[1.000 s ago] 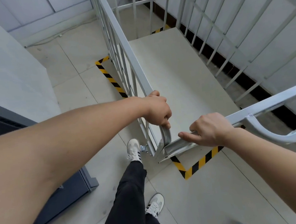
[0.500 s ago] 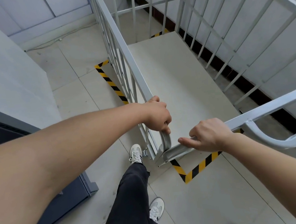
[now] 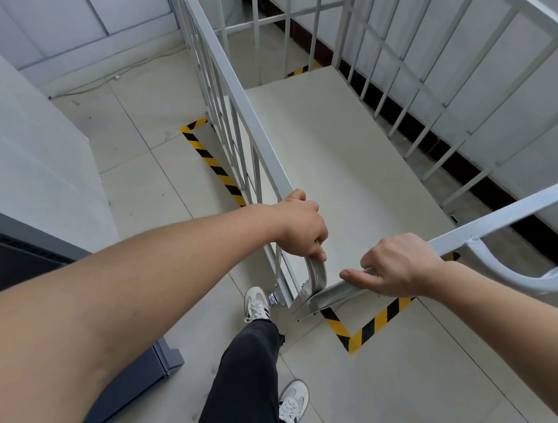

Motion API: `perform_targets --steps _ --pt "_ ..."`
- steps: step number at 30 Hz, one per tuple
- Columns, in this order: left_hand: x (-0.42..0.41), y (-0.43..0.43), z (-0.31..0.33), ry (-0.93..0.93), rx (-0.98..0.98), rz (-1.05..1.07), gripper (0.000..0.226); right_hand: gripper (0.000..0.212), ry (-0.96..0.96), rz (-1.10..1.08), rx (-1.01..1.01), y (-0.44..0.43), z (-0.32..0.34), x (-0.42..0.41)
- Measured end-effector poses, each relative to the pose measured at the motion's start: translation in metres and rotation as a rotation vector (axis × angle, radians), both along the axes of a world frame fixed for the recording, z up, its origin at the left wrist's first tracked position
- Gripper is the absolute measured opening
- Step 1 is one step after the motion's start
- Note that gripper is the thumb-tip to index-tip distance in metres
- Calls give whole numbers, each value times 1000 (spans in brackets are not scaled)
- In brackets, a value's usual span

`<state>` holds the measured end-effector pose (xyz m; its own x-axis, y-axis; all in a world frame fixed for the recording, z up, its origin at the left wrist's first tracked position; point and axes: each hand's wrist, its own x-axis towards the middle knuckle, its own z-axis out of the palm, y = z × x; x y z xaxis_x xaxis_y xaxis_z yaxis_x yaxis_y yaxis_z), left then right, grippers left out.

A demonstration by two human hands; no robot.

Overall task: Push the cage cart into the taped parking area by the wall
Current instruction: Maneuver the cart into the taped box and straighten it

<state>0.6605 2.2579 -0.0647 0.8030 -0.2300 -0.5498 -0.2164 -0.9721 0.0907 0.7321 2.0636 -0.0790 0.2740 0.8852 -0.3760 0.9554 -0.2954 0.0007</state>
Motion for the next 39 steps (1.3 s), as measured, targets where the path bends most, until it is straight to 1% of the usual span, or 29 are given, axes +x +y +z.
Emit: perform_targets --steps 3,7,12,19,24,28,31,34,39 --pt "0 -1 0 -2 6 -6 43 85 1 -3 -3 0 0 0" --pt "0 -1 2 6 11 -11 43 76 21 -8 -4 1 0 0" --pt "-2 -4 5 18 30 -33 44 73 26 3 -12 0 4 0" --pt "-1 -6 2 21 60 -82 50 84 12 29 -38 -2 7 -1" --pt "-2 -1 3 9 43 -70 50 79 -3 60 -64 4 8 1" --pt "0 5 2 21 44 -75 50 70 -10 38 -55 8 10 0" --pt "-2 5 2 26 35 -76 49 71 -11 46 -76 8 11 -1" --pt "-1 3 3 2 53 -86 49 75 -3 41 -56 6 9 -1" --pt "0 0 5 31 69 -80 47 76 -1 18 -9 5 6 -2"
